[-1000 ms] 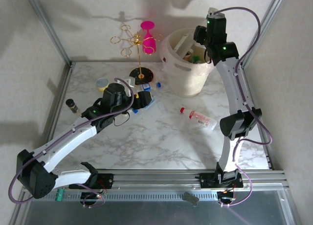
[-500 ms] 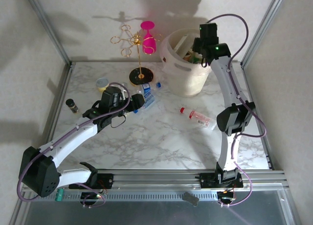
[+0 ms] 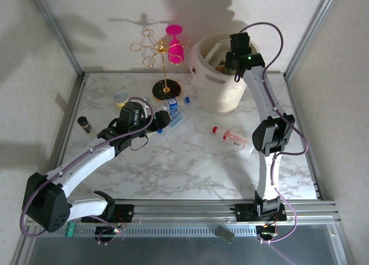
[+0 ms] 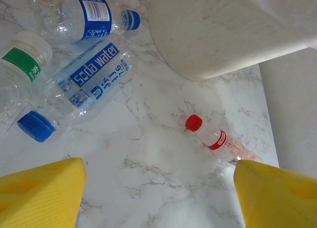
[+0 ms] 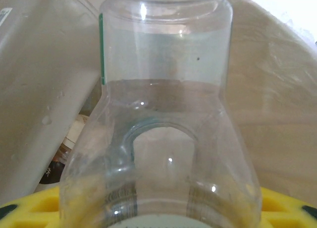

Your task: Put the plastic bottles in the bin

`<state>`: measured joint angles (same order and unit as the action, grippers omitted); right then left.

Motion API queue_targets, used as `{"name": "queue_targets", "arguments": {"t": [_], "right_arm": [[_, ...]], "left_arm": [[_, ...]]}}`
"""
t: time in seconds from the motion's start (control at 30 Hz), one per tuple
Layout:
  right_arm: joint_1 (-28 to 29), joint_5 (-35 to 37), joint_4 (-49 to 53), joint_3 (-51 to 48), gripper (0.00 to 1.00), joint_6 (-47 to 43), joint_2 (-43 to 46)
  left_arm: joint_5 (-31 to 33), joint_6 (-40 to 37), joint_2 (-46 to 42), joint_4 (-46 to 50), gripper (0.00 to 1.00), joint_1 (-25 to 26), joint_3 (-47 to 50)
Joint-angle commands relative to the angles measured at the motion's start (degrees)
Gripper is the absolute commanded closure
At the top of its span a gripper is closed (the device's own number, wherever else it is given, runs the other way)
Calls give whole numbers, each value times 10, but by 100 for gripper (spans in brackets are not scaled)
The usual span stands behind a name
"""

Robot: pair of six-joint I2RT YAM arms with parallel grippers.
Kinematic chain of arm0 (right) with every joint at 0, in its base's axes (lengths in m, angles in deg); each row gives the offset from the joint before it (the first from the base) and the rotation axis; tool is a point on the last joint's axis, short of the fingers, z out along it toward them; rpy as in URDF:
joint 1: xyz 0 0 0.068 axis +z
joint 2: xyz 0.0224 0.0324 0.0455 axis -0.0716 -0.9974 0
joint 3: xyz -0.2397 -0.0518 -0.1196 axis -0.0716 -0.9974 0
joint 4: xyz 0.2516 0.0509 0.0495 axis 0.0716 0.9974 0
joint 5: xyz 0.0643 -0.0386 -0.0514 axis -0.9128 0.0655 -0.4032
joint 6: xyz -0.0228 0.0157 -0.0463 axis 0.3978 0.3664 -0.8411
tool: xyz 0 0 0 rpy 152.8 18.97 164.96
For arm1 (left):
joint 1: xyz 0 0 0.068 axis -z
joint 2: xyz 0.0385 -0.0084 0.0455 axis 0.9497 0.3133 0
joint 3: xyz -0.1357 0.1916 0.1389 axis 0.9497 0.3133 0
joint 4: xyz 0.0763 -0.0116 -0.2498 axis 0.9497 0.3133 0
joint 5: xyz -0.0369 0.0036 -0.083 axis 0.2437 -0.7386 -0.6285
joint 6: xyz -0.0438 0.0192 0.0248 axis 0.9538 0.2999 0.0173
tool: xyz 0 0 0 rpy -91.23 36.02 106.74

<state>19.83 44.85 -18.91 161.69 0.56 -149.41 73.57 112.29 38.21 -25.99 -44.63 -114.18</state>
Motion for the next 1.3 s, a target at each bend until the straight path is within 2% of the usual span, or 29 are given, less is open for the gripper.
{"name": "queue_targets", "arguments": {"t": [0.0, 0.03, 0.17, 0.37, 0.63, 0.73, 0.8, 1.0, 1.13, 1.27], "right_arm": [[-4, -3, 14, 11, 37, 0, -5], [-4, -3, 12, 13, 32, 0, 2], [-4, -9, 4, 19, 25, -1, 32], [-3, -25, -1, 23, 23, -3, 78], [5, -55, -12, -7, 23, 3, 150], [25, -80, -42, -81, 26, 7, 207], [50, -87, -79, -165, 26, 6, 262], [105, -149, -187, -407, 23, 39, 409], [123, -280, -261, -539, 24, 45, 489], [148, -315, -285, -615, 25, 61, 534]], "left_arm": [[13, -11, -12, 12, 21, -3, -19], [15, -13, -14, 14, 21, -2, -22], [20, -19, -16, 24, 20, -3, -36], [29, -36, -26, 48, 20, -3, -65], [74, -53, -54, 86, 19, -3, -90], [115, -52, -57, 110, 19, -3, -93], [143, -49, -51, 135, 19, -6, -97], [164, -38, -45, 132, 21, -54, -54], [179, -43, 3, 126, 21, -73, -58], [177, -37, 75, 116, 21, -85, -83]]}}
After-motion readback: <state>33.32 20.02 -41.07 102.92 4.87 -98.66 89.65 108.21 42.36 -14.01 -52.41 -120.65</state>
